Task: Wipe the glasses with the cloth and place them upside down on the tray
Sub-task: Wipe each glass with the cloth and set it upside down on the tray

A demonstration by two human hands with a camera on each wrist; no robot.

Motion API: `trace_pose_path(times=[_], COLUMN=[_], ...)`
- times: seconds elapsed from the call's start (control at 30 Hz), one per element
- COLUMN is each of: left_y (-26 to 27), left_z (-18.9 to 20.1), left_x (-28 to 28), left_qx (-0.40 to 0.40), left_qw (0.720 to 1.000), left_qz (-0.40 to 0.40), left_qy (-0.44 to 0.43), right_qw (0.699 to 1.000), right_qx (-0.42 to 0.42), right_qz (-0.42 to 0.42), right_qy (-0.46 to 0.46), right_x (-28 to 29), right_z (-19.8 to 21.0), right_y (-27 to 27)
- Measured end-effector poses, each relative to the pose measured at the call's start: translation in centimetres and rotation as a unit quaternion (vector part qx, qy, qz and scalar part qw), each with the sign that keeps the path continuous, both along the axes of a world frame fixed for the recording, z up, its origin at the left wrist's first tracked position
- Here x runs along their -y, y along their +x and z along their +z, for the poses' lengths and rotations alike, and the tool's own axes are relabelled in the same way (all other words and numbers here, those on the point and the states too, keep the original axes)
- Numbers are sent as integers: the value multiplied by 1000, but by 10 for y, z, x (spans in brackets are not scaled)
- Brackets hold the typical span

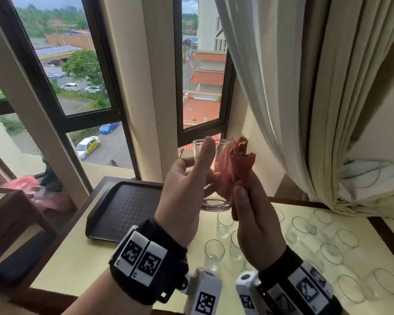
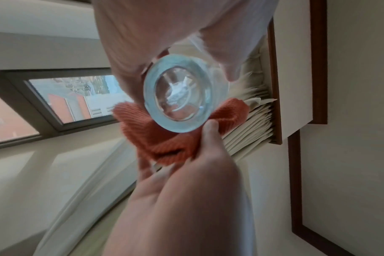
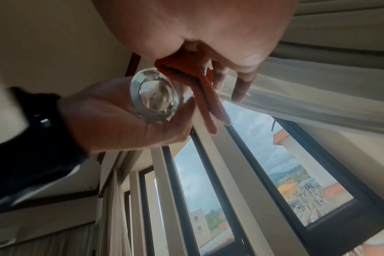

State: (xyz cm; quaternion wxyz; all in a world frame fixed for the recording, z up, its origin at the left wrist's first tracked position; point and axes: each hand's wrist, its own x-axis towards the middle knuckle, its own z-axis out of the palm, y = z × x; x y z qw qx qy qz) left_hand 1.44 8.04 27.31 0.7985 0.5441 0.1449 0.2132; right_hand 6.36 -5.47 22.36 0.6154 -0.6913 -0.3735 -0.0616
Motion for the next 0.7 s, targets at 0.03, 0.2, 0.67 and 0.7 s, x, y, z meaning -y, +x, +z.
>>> trace_pose_path(times=[0.03,0.2,0.67,0.7], left_y=[0,-1,4,6], left_z=[-2,-10,-11,-12], left_x=[4,10,0,1], left_qx=[2,-4,8,13], left_qw=[1000,998,1000,1000], left_qz=[-6,-31,-20,-19], left_qy=[-6,-49,13,11], right_qw=[1000,991,998,996], right_qx=[10,128,66,90], right_qz=[-5,34,-13,-6], right_qy=[5,3,-20,-12], right_x=[-1,-3,-8,-9], right_z=[9,30,9,15], right_y=[3,-2,6,5])
